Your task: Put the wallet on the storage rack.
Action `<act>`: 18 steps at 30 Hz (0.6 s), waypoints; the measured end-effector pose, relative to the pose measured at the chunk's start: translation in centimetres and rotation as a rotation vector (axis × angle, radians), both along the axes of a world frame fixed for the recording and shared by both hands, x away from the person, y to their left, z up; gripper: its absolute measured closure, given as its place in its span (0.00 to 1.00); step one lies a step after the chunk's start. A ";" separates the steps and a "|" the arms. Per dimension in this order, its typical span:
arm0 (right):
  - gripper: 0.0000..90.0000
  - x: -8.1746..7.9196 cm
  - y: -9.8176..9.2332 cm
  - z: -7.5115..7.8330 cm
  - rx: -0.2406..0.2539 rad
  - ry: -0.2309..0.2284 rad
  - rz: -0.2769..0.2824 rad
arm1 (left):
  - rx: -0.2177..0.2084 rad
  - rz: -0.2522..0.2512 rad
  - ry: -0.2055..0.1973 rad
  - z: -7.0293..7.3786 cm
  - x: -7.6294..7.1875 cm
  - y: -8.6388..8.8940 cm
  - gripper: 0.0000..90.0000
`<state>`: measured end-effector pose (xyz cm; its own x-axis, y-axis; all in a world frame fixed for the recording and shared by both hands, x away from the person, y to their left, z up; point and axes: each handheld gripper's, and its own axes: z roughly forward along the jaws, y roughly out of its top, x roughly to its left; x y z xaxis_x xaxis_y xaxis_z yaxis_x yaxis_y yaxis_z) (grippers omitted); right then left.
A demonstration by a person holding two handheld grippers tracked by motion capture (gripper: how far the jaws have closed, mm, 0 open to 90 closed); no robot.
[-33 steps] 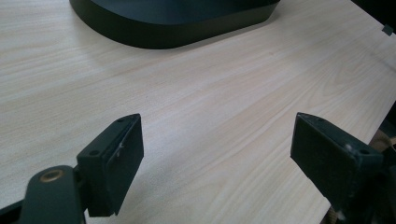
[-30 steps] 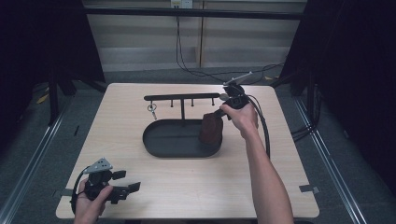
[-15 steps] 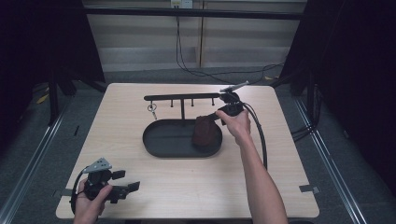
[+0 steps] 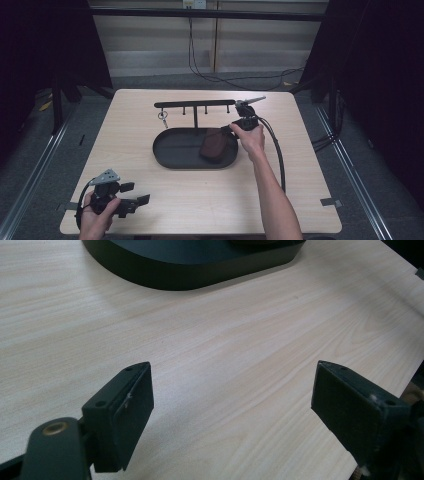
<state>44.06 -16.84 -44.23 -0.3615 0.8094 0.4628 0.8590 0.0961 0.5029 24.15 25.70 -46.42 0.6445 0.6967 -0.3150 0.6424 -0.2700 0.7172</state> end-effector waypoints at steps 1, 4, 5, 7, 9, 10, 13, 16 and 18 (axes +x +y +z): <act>0.91 0.0 0.0 -0.3 0.012 -0.003 0.003 | -0.002 -0.001 -0.001 0.0 0.0 0.0 0.19; 0.90 -0.2 0.0 -0.8 0.009 0.006 0.001 | -0.001 -0.005 -0.002 0.1 0.0 -0.1 0.19; 0.90 -0.3 -0.1 -1.0 0.009 0.007 -0.010 | -0.002 -0.005 -0.004 0.1 0.0 -0.1 0.19; 0.89 -0.4 -0.1 -1.1 -0.003 0.007 -0.014 | -0.007 -0.007 -0.009 0.2 -0.1 -0.1 0.19; 0.87 -0.6 -0.3 -1.3 -0.010 -0.002 -0.024 | -0.007 -0.010 -0.007 0.2 -0.1 0.0 0.19; 0.84 -0.7 -0.3 -1.2 -0.008 -0.006 -0.026 | -0.006 -0.009 -0.007 0.2 0.0 -0.1 0.19; 0.80 -0.8 -0.5 -1.1 -0.005 -0.017 -0.023 | 0.001 -0.013 -0.008 0.2 0.0 -0.1 0.19; 0.65 -1.1 -0.8 -0.8 -0.005 -0.033 -0.035 | 0.000 -0.014 -0.003 0.2 0.2 -0.3 0.19; 0.57 -1.3 -1.0 -0.7 0.000 -0.042 -0.034 | 0.001 -0.017 -0.003 0.2 0.2 -0.3 0.19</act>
